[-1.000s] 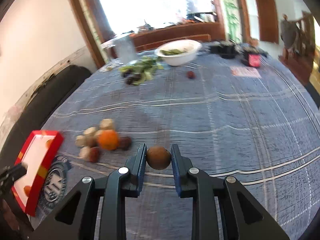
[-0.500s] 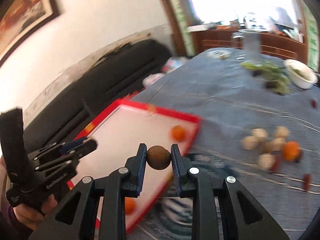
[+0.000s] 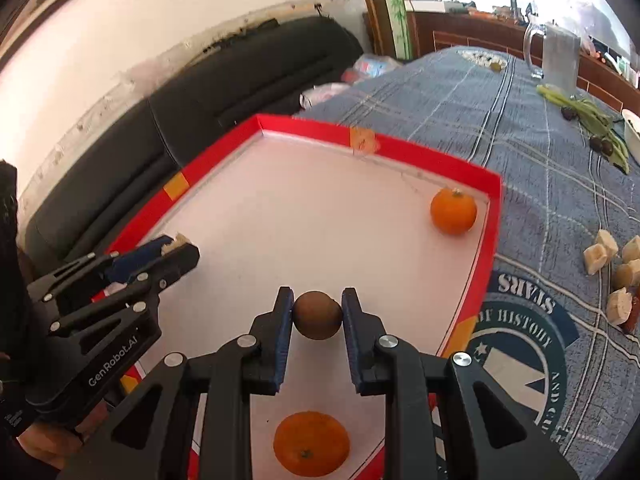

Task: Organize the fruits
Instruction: 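Carry the kiwi and pastry piece over the tray with both tools, then open both tools to drop the kiwi and pastry piece into the tray, then grasp a red date with the right tool while the left tool grasps a tan pastry piece, then carry the date and pastry piece over the tray with both tools, then open both tools to drop the date and pastry piece into the tray, then grasp an orange with the right tool while the left tool grasps a tan pastry piece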

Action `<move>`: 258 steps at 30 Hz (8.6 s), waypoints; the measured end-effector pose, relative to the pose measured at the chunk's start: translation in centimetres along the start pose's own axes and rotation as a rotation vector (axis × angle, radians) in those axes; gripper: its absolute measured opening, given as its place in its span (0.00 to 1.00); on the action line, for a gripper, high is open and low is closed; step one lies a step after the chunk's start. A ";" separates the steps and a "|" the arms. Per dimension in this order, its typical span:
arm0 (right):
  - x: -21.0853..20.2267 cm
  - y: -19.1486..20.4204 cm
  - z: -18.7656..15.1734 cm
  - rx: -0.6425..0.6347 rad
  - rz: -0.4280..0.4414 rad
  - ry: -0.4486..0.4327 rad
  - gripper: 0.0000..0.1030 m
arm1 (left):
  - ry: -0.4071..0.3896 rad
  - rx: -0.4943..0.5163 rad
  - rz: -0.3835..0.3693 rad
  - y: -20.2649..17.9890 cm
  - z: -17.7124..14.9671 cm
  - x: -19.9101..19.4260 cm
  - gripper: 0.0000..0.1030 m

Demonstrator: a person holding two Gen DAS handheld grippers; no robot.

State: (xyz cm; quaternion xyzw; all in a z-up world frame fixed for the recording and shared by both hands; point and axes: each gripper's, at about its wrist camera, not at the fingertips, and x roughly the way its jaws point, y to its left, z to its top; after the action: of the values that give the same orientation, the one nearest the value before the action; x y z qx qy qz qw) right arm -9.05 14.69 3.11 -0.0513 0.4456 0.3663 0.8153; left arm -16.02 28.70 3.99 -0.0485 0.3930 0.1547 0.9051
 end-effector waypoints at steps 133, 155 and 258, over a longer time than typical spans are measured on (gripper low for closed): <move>-9.5 -11.3 -0.5 0.138 -0.085 -0.247 0.14 | -0.016 0.089 -0.203 -8.6 3.4 -1.0 0.27; 0.8 0.6 1.1 -0.059 0.019 0.014 0.14 | 0.008 0.027 -0.003 0.0 1.0 0.9 0.27; -11.2 -23.5 -2.0 0.409 -0.210 -0.269 0.32 | 0.026 0.316 -0.397 -25.1 5.0 1.2 0.19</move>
State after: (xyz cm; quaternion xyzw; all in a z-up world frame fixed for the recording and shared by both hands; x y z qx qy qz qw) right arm 0.97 -9.35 4.77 0.1178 0.3900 0.1857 0.8942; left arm -3.79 6.24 5.71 0.0151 0.4068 -0.0899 0.9089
